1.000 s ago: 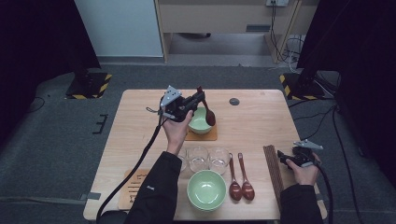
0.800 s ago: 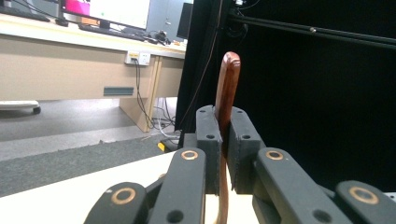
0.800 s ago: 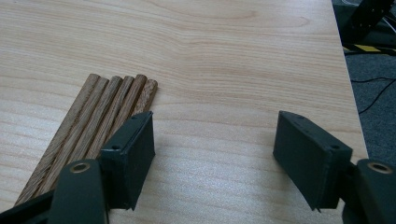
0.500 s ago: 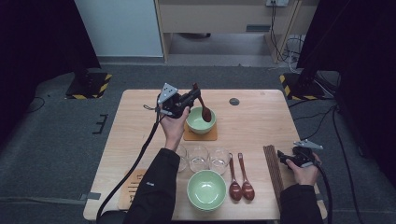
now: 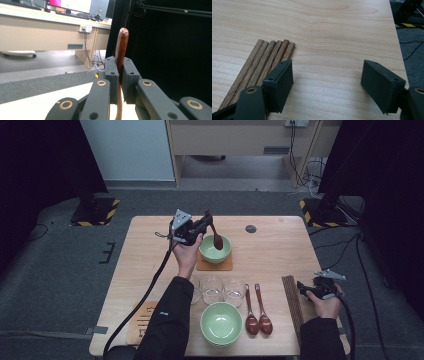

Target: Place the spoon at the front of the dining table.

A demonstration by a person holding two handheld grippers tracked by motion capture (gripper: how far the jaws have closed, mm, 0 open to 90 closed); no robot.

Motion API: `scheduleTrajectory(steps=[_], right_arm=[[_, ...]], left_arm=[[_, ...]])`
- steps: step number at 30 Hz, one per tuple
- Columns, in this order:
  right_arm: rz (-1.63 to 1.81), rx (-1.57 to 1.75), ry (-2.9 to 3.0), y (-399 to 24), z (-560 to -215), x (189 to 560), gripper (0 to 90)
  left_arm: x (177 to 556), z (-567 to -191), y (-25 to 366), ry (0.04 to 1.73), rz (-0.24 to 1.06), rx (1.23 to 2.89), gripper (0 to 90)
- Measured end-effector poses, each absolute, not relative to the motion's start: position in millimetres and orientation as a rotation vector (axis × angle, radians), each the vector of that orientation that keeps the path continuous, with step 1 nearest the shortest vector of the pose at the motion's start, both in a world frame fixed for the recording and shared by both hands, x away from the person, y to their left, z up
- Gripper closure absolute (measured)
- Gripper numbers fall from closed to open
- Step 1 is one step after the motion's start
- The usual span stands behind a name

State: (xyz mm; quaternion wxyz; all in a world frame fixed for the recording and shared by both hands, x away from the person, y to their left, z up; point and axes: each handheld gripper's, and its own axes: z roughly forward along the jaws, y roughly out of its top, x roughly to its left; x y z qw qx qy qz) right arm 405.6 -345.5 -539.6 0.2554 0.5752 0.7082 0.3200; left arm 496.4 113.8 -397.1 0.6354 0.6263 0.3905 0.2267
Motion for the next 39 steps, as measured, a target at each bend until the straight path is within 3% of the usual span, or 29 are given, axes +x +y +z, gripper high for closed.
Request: scheduleTrajectory(steps=[39], right_arm=[[0.869, 1.557, 1.937, -345, -540, 406, 21.4]], left_arm=[[517, -442, 118, 0.979, 0.532, 1.539, 84.2]])
